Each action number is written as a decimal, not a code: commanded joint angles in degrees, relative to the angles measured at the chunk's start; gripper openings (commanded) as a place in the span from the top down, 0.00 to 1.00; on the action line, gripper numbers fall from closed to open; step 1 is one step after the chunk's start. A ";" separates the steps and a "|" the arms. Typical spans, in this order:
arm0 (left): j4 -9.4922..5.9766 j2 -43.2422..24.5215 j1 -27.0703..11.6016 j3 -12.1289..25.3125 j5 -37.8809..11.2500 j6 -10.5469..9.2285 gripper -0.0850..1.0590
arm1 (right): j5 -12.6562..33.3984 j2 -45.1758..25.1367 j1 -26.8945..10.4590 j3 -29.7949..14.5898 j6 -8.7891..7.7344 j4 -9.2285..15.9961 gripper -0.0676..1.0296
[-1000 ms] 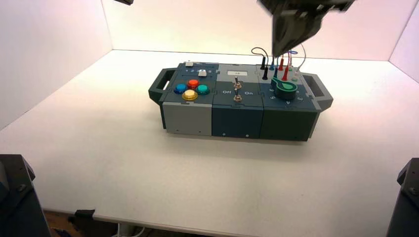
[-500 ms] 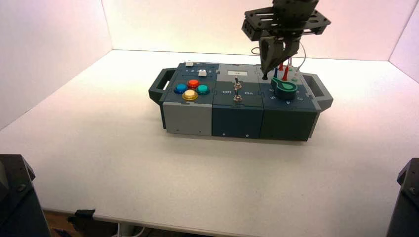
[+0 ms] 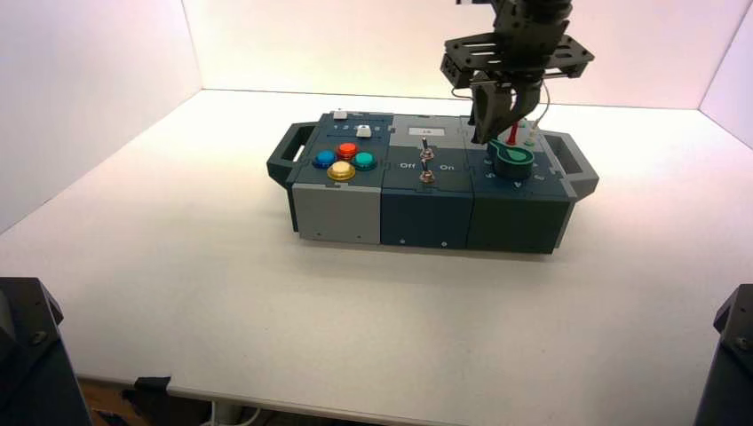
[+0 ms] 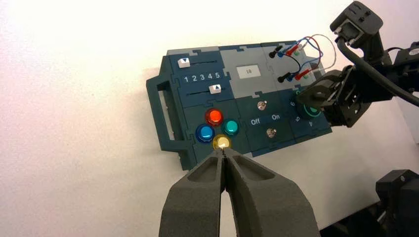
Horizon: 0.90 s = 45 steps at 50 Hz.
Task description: Turn the knob to position 2.
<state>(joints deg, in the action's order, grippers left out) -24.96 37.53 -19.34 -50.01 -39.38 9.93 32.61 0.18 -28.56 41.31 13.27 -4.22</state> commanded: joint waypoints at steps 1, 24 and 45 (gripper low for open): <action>-0.18 0.26 -0.35 1.85 0.26 0.09 0.95 | -0.35 0.18 0.53 -0.88 -0.44 -0.44 0.96; -0.18 -0.26 -0.35 1.93 0.26 0.26 0.95 | -0.44 -3.69 1.14 -1.85 -0.44 -2.29 0.96; -0.18 -1.32 -0.35 2.29 0.26 0.26 0.95 | 0.79 -2.55 2.72 -1.93 -0.44 -3.78 0.96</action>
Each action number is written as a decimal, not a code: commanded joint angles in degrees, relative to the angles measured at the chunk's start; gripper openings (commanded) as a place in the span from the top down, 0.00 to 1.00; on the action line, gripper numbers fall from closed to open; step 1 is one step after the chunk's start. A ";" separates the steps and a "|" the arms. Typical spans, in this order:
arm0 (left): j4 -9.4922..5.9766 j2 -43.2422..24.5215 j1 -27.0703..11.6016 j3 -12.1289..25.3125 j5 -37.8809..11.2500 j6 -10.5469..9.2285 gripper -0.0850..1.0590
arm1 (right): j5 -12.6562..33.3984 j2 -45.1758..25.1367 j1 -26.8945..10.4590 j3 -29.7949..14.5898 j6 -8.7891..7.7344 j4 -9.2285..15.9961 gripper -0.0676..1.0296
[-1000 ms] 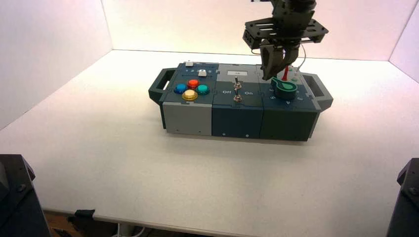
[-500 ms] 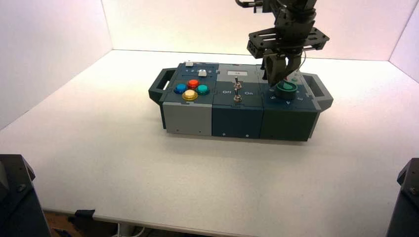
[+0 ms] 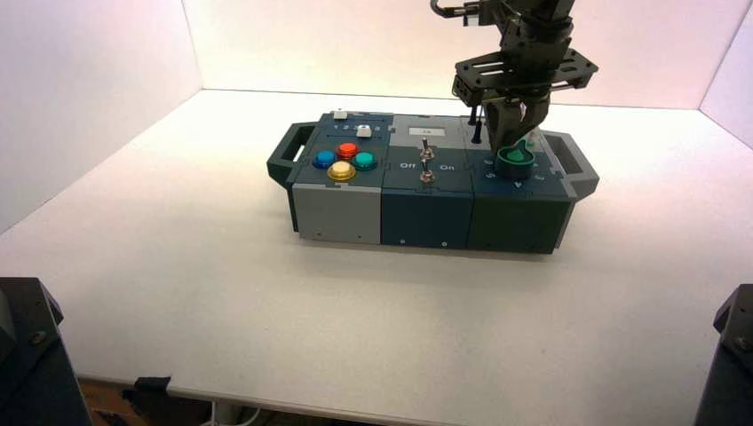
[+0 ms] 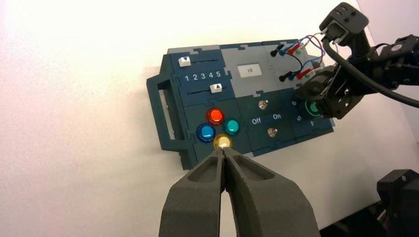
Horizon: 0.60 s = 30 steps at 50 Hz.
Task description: Turn the knob to position 2.
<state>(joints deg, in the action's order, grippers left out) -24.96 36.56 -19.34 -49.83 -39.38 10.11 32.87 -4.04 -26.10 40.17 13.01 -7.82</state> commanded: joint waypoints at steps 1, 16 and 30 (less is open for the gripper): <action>-0.09 -0.35 -0.35 2.20 0.26 0.09 0.95 | 0.53 1.67 0.26 -0.79 -0.18 -0.26 0.96; -0.18 -0.53 -0.35 2.46 0.26 0.09 0.95 | 1.23 1.76 0.35 -0.79 -0.18 -0.97 0.96; -0.09 -0.53 -0.35 2.55 0.35 0.18 0.95 | 2.20 2.72 0.35 -0.79 -0.18 -1.41 0.96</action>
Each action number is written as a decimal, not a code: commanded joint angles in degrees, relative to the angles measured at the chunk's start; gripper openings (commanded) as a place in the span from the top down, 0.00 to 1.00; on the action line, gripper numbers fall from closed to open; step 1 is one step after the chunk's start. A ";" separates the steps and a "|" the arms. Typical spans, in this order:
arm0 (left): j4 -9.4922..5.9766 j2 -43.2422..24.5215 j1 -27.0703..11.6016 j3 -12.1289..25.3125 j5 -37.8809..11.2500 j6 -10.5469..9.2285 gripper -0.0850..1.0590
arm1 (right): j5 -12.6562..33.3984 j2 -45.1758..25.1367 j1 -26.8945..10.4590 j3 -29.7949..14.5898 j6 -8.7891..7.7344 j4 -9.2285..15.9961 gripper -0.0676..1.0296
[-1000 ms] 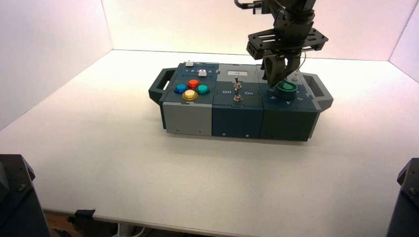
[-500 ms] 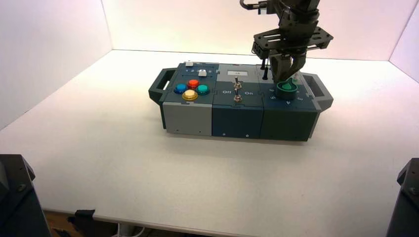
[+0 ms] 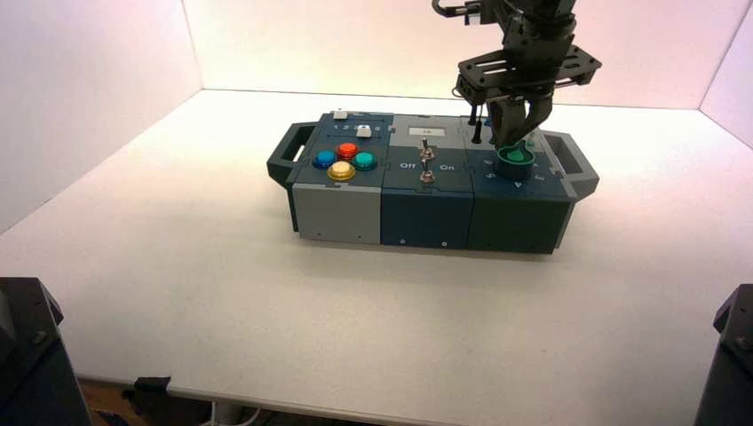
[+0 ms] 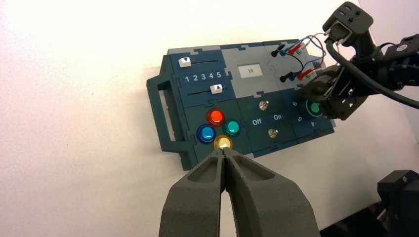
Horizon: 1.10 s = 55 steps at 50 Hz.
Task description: Turn the knob to position 2.
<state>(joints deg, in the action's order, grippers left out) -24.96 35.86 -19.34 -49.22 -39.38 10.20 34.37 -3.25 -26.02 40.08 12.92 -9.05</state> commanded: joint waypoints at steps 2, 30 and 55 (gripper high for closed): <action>-0.18 0.18 -0.35 1.85 0.35 0.09 0.95 | 0.88 2.20 0.26 -0.70 -0.09 -0.26 0.96; -0.09 0.18 -0.35 1.93 0.35 0.09 0.95 | 1.93 2.55 0.26 0.70 -0.09 -0.44 0.96; -0.09 0.09 -0.35 1.93 0.35 0.09 0.95 | 2.46 2.02 0.26 0.35 0.00 -1.67 0.96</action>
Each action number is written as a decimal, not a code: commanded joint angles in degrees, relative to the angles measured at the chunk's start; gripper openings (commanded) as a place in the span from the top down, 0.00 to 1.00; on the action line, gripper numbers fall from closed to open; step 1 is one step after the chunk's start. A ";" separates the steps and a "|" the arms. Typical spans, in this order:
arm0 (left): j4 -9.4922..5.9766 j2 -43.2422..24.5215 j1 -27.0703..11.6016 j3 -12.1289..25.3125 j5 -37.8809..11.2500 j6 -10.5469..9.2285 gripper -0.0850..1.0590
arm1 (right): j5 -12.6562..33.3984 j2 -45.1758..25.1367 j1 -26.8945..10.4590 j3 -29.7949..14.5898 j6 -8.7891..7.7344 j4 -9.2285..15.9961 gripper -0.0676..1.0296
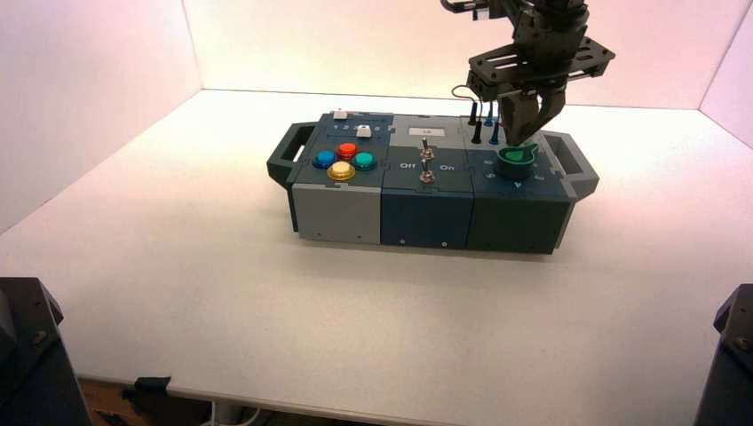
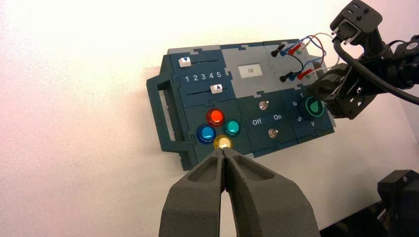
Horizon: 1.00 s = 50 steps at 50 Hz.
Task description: Turn the knob to position 2.
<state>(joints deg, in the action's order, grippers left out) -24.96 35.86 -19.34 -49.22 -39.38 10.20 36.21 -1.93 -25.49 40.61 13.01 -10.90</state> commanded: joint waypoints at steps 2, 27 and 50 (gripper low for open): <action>-0.09 0.09 -0.35 1.93 0.35 0.09 0.95 | 0.62 0.70 -0.26 -0.35 -0.18 0.09 0.96; -0.18 0.18 -0.35 2.02 0.35 0.09 0.95 | 0.88 0.70 -0.26 0.00 -0.18 -0.18 0.96; -0.18 0.09 -0.35 2.02 0.35 0.09 0.95 | 1.23 0.70 -0.26 -0.18 -0.18 -0.35 0.96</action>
<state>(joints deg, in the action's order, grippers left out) -24.96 35.86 -19.34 -49.22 -39.29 10.20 36.74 -1.85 -25.49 40.78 12.92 -11.51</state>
